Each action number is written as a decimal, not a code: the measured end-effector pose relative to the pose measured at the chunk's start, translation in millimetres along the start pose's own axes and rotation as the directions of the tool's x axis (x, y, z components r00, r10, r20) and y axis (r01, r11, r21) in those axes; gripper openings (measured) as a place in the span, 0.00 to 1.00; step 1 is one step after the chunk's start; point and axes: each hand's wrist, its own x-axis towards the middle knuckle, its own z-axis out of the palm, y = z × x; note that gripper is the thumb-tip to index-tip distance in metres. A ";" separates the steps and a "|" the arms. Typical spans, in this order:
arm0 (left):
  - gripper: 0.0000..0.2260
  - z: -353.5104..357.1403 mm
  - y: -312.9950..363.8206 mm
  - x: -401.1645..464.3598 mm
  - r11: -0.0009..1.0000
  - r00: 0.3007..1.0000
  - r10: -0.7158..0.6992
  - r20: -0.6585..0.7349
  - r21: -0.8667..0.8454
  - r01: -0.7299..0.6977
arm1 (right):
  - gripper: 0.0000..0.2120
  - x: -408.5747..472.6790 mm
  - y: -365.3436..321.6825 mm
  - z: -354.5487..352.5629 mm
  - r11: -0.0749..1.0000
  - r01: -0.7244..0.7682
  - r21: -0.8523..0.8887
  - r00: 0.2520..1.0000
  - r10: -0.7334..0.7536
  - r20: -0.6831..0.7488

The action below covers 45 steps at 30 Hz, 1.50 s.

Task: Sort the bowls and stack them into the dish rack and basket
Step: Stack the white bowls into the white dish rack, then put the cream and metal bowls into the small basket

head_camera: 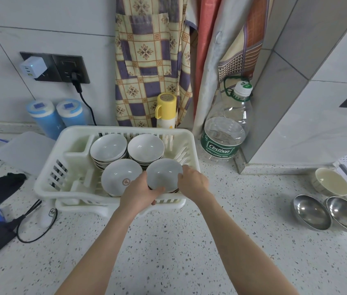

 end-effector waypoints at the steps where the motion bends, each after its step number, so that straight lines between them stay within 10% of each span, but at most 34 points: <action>1: 0.16 0.0 0.8 -0.6 1.000 1.000 0.001 -0.005 0.009 -0.001 | 0.15 0.0 -0.6 0.6 1.000 -0.006 -0.014 1.000 0.006 -0.004; 8: 0.19 8.0 1.7 -19.1 0.996 0.986 -0.010 -0.164 -0.084 -0.004 | 0.17 -15.6 11.7 9.1 0.916 0.122 0.381 0.971 -0.030 -0.239; 14: 0.12 33.3 15.1 -51.0 0.921 0.969 -0.010 -0.248 -0.379 -0.088 | 0.16 -39.7 50.5 -1.4 0.547 0.141 0.825 0.989 -0.044 -0.140; 19: 0.07 78.6 48.1 -78.5 0.887 0.966 -0.063 -0.249 -0.457 -0.060 | 0.15 -66.7 114.7 -13.5 0.494 0.087 0.865 0.995 -0.085 -0.052; 31: 0.06 272.0 154.4 -113.1 0.803 0.975 -0.223 -0.004 -0.567 0.181 | 0.13 -96.0 311.7 -74.9 0.425 -0.064 0.903 0.993 0.121 0.013; 45: 0.06 376.2 226.9 -133.6 0.942 0.886 -0.019 0.462 -0.288 0.171 | 0.11 -147.9 421.5 -97.6 0.124 -0.064 0.990 0.869 0.494 -0.005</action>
